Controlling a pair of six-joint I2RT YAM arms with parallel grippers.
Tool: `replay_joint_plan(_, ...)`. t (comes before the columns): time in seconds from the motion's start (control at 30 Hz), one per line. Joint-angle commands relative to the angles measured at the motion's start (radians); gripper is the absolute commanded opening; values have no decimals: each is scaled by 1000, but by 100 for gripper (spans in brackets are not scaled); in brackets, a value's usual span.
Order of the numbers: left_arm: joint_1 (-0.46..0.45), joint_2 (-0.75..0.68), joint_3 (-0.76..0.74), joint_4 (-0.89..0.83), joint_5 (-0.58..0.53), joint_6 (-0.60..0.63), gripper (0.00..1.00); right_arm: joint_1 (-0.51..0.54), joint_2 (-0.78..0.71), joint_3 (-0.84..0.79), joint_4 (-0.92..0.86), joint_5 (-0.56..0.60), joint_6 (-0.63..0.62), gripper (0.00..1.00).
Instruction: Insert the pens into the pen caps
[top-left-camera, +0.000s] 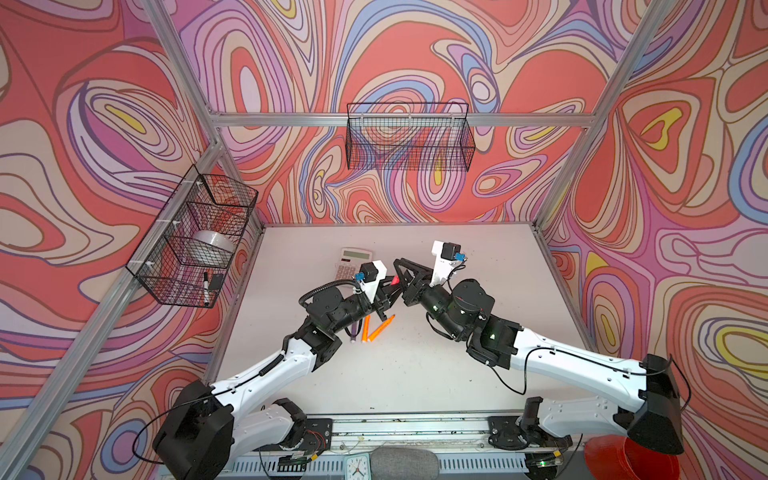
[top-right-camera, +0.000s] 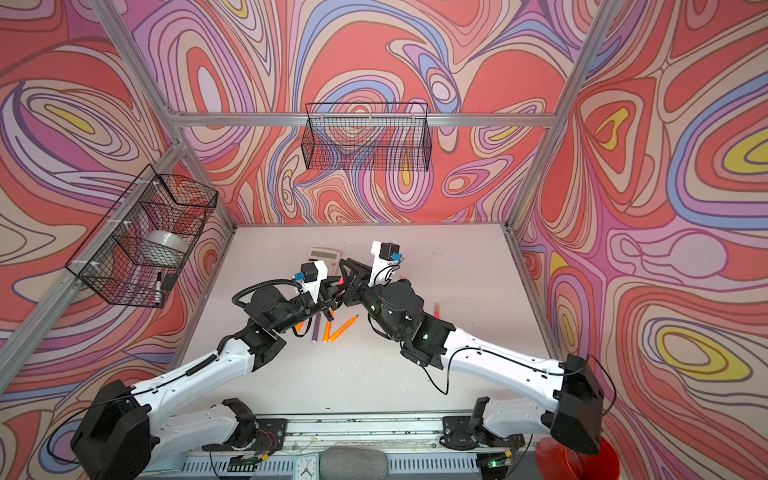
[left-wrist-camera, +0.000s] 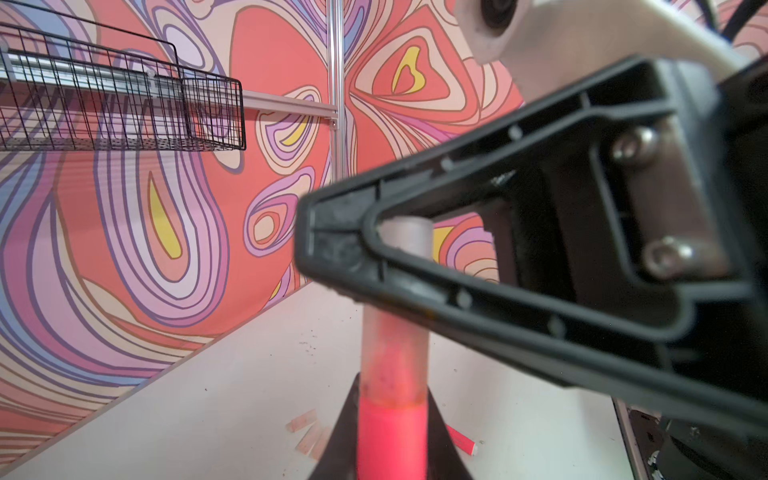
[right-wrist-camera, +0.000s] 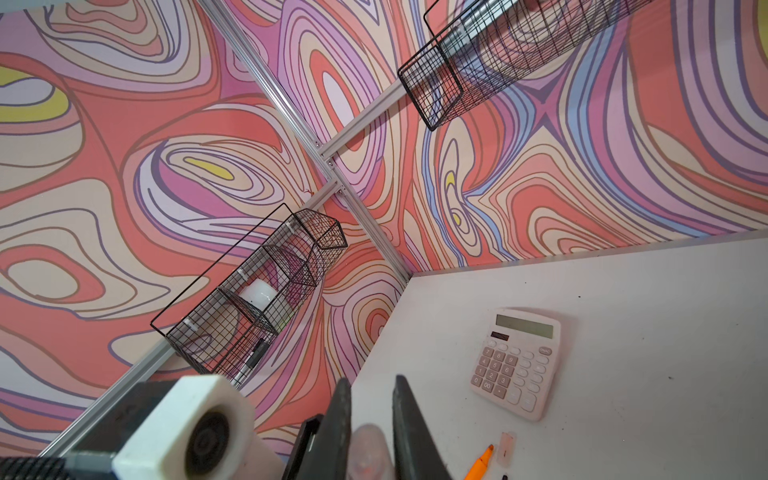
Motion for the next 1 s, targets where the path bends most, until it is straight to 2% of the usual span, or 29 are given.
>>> replay_joint_plan(0.0,96,-67,225,471,-334,-133,0,142,102,-134,-580,-251,57,0)
replay_joint_plan(0.37,96,-106,83,451,-238,-112,0,142,59,-65,-578,-208,6,0)
replay_joint_plan(0.63,91,-138,-58,255,-58,-92,0,134,30,-23,-559,-116,-38,0)
replay_joint_plan(0.67,87,-139,-86,236,-54,-93,4,128,27,-23,-554,-110,-41,0)
replay_joint_plan(0.77,76,-133,-198,233,-67,-104,38,99,22,-36,-530,-125,-39,0)
replay_joint_plan(0.87,75,-110,-282,271,-78,-122,60,73,20,-64,-510,-141,-29,0)
replay_joint_plan(0.9,75,-105,-307,281,-85,-120,90,66,18,-72,-509,-140,-27,0)
replay_joint_plan(0.93,76,-100,-331,278,-98,-113,100,56,18,-81,-513,-138,-24,0)
replay_joint_plan(0.97,75,-103,-349,257,-108,-105,100,48,15,-92,-517,-132,-20,0)
